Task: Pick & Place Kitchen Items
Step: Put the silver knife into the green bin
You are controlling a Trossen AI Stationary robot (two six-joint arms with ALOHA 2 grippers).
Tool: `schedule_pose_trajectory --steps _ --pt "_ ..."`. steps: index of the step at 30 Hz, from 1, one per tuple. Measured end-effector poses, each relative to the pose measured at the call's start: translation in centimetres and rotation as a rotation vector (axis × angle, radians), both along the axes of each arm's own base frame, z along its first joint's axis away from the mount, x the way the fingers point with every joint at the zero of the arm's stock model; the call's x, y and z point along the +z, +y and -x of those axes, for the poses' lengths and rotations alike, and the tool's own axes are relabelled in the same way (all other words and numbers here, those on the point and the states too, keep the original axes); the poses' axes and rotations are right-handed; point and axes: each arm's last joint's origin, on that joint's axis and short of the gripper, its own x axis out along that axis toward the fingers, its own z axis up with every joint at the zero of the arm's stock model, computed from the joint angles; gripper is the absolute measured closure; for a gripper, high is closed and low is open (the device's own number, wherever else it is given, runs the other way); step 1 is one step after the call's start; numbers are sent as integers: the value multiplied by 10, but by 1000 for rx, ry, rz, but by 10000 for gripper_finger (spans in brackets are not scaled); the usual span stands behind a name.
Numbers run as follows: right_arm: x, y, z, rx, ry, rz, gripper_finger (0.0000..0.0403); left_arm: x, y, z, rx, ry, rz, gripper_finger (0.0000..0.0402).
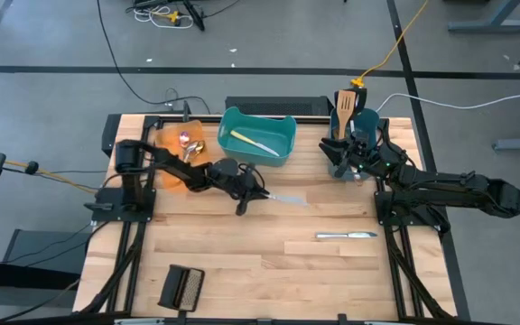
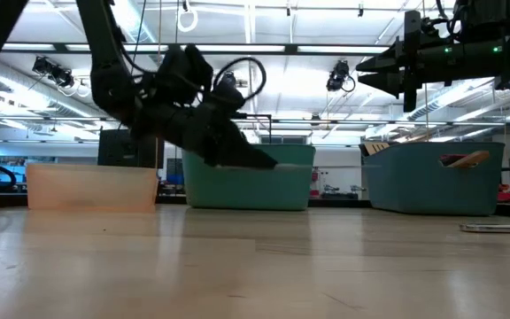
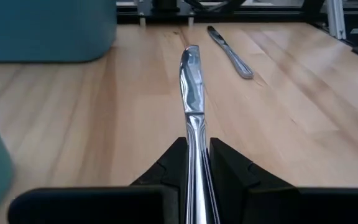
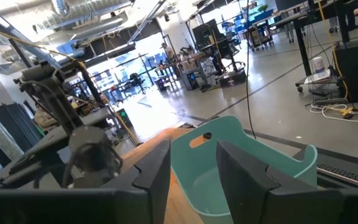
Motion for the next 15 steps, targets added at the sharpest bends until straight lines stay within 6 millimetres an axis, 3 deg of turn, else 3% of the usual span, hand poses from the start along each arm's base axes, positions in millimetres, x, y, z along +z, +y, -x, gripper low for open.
schedule_pose_trajectory --steps 15 --pt "-1 0 0 0 5 -4 262 65 8 25 84 11 -138 346"
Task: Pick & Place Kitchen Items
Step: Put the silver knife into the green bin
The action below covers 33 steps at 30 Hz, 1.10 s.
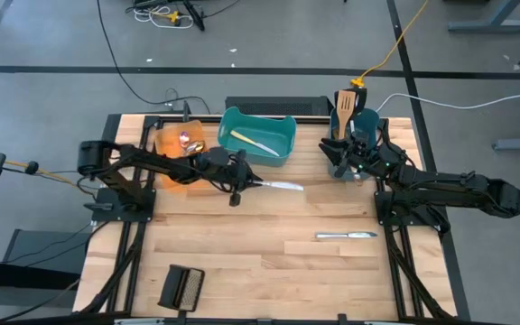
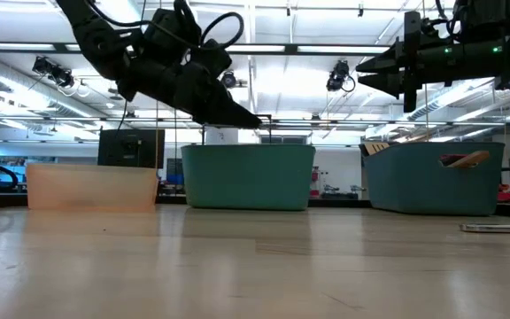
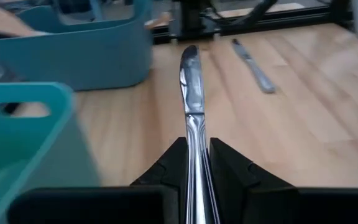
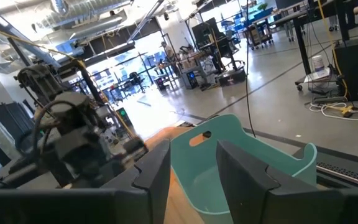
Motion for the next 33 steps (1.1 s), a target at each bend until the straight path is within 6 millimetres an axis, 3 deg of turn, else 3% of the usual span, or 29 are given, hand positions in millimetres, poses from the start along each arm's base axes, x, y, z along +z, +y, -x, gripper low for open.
schedule_pose_trajectory --steps 15,33 --pt "-1 0 0 0 8 -4 262 24 40 27 123 7 -19 346" --pt "-1 0 0 0 10 -2 262 24 91 52 253 18 -41 346"
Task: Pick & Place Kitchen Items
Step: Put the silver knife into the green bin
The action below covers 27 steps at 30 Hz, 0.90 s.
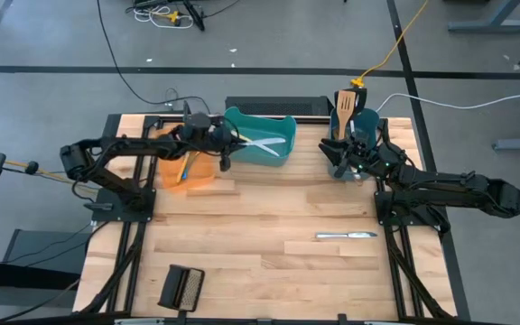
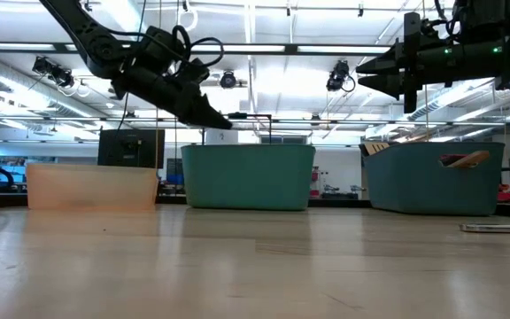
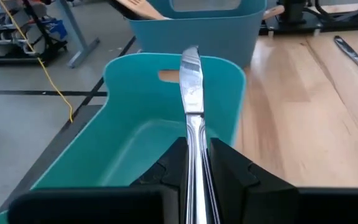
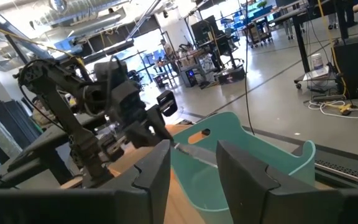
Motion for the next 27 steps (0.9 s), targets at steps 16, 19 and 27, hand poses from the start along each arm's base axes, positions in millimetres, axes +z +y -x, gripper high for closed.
schedule_pose_trajectory --steps 16,19,27 --pt "0 0 0 -11 1 0 262 4 36 22 87 -45 -37 346" --pt "0 0 0 -10 1 0 262 5 40 26 92 -55 -37 346" --pt "0 0 0 -10 1 0 262 -8 56 18 105 -31 -7 346"
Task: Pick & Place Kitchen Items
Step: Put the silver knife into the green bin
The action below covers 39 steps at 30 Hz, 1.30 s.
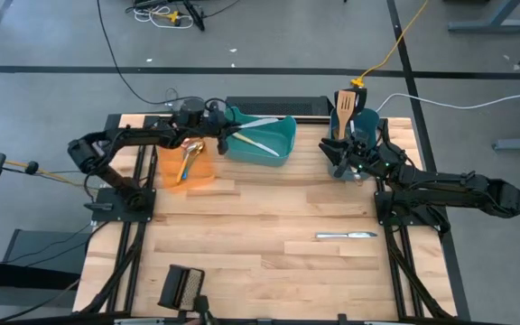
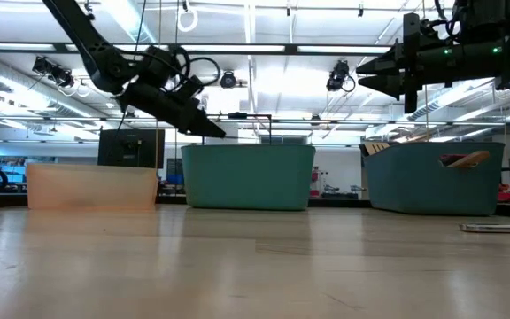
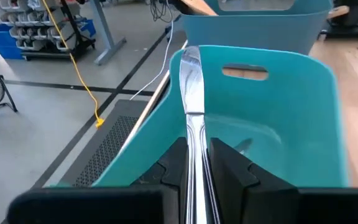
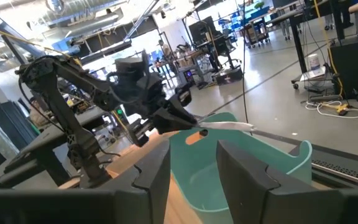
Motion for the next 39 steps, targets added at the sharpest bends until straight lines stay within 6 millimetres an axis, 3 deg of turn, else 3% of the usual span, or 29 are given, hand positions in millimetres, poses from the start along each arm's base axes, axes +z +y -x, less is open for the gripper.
schedule_pose_trajectory --steps 7,11,23,31,39 --pt "-2 0 0 1 13 -13 262 1 18 -24 -35 -13 40 346" --pt "-2 0 0 4 14 -13 262 -7 23 -33 -54 65 80 346" --pt "-2 0 0 3 18 -14 262 -12 20 -39 -66 97 112 345" --pt "-4 0 0 3 31 -20 262 -12 20 -39 -36 91 136 233" --pt "-3 0 0 2 31 -17 262 -12 17 -41 -35 82 170 208"
